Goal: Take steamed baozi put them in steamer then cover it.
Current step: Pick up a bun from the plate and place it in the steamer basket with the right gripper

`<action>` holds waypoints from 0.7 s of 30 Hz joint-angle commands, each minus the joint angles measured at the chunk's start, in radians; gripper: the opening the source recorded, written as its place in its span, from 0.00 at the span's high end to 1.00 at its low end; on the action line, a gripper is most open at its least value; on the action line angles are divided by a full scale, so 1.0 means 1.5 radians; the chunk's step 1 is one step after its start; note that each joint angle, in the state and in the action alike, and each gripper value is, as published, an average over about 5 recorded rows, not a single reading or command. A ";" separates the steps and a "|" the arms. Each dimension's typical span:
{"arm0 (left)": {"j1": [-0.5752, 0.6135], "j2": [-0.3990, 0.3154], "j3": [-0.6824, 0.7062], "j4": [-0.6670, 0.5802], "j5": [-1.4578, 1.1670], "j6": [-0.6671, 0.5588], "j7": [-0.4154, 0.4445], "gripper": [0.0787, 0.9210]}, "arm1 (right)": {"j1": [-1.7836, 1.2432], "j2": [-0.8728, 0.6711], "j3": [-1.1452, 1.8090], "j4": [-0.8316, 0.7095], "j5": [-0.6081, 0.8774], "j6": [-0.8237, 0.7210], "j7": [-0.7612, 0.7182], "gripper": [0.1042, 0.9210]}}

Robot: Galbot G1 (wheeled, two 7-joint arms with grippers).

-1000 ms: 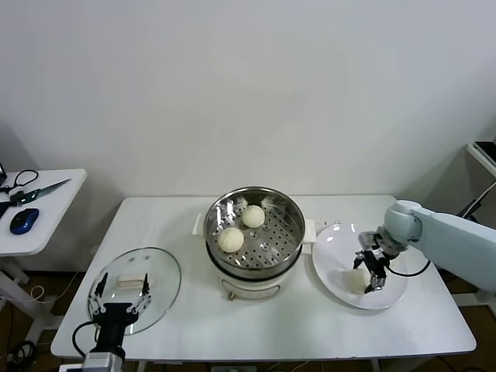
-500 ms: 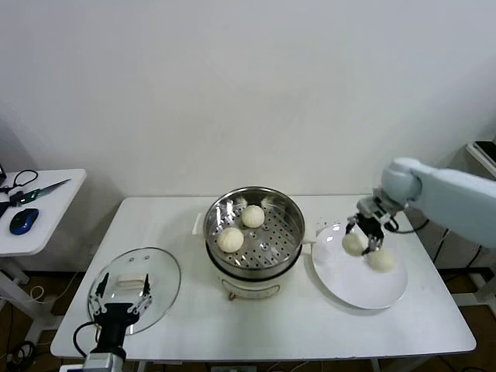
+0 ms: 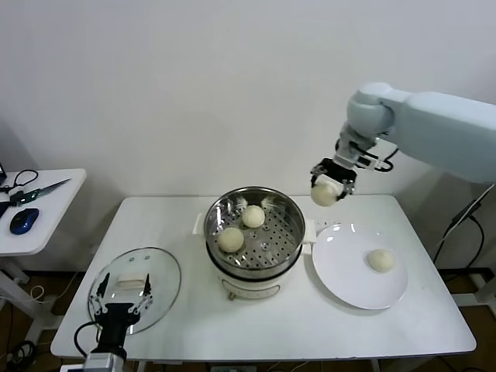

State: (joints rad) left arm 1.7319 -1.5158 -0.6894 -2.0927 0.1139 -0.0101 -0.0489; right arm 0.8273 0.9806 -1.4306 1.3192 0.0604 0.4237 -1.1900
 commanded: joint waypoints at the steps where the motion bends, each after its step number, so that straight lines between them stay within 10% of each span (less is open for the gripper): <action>1: 0.003 0.005 -0.004 0.004 -0.006 -0.001 0.000 0.12 | -0.054 0.176 0.044 0.003 -0.073 0.070 -0.009 0.24; 21: -0.009 0.007 -0.002 0.011 -0.010 0.003 0.002 0.12 | -0.164 0.249 0.012 0.006 -0.077 0.071 -0.010 0.24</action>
State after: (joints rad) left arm 1.7201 -1.5065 -0.6917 -2.0798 0.0996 -0.0060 -0.0462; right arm 0.6380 1.2930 -1.4121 1.3208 -0.0375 0.5159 -1.2024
